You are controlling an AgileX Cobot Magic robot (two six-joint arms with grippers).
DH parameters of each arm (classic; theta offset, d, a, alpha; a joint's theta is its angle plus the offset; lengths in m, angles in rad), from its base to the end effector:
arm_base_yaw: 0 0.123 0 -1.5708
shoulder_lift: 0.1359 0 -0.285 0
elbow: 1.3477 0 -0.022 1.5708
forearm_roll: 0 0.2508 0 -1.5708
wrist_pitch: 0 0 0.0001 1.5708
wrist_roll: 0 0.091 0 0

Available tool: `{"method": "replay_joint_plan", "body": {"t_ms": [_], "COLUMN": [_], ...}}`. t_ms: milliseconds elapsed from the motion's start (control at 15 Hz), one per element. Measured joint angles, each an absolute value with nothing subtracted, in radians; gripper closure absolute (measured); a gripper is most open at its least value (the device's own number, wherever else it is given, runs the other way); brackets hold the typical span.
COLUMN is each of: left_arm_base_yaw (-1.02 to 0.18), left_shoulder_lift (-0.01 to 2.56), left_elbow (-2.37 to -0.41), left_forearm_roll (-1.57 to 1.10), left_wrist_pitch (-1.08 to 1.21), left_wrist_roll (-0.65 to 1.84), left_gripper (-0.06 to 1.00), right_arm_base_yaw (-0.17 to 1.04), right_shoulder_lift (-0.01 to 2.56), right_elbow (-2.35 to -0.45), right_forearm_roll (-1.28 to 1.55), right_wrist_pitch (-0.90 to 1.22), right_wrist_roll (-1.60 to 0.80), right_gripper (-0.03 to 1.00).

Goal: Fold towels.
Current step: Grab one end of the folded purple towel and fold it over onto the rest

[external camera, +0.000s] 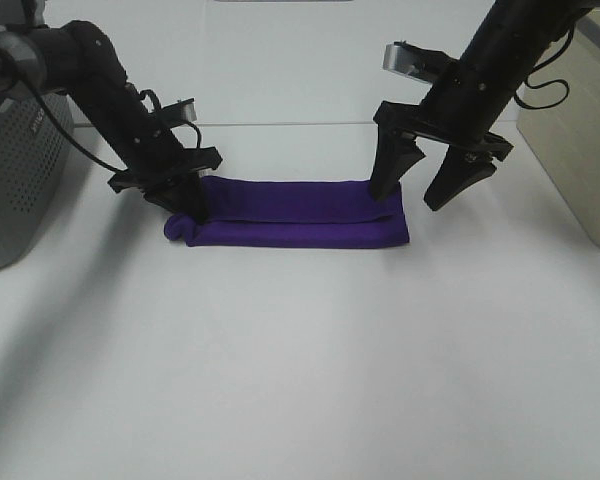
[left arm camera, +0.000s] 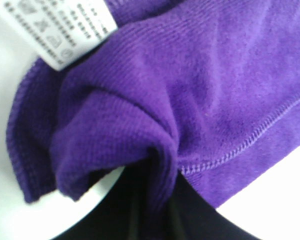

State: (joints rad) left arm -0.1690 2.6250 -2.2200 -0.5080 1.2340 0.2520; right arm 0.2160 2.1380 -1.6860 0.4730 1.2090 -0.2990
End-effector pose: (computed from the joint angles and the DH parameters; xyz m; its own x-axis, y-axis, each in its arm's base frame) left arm 0.5004 -0.1278 0.0907 -0.9689 0.2284 -0.0952 0.2465 0.8570 -0.4526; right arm 0.4111 0.1299 0.1892 -0.9441 -0.3179 -0.0878 -0.3245 0.8484 0.4183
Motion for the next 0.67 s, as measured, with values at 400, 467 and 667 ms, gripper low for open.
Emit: {"method": "replay_joint_plan", "body": {"t_ms": [400, 467, 667], "left_arm_base_yaw": [-0.174, -0.202, -0.292], "left_shoulder_lift": [2.536, 2.517, 2.517], "left_elbow": [-2.333, -2.359, -2.372], "left_forearm_roll": [-0.332, -0.408, -0.472], "left_wrist_pitch": [1.222, 1.222, 1.221], "left_wrist_roll": [0.255, 0.292, 0.326], "left_gripper": [0.89, 0.89, 0.89], "right_arm_base_yaw": [0.216, 0.216, 0.216], "right_shoulder_lift": [2.122, 2.083, 1.989], "right_elbow": [-1.686, -1.686, -1.686], "right_forearm_roll": [0.473, 0.473, 0.471], "right_wrist_pitch": [1.215, 1.215, 1.215], "right_wrist_roll": [-0.294, -0.294, -0.294], "right_gripper": [0.18, 0.18, 0.18]}}
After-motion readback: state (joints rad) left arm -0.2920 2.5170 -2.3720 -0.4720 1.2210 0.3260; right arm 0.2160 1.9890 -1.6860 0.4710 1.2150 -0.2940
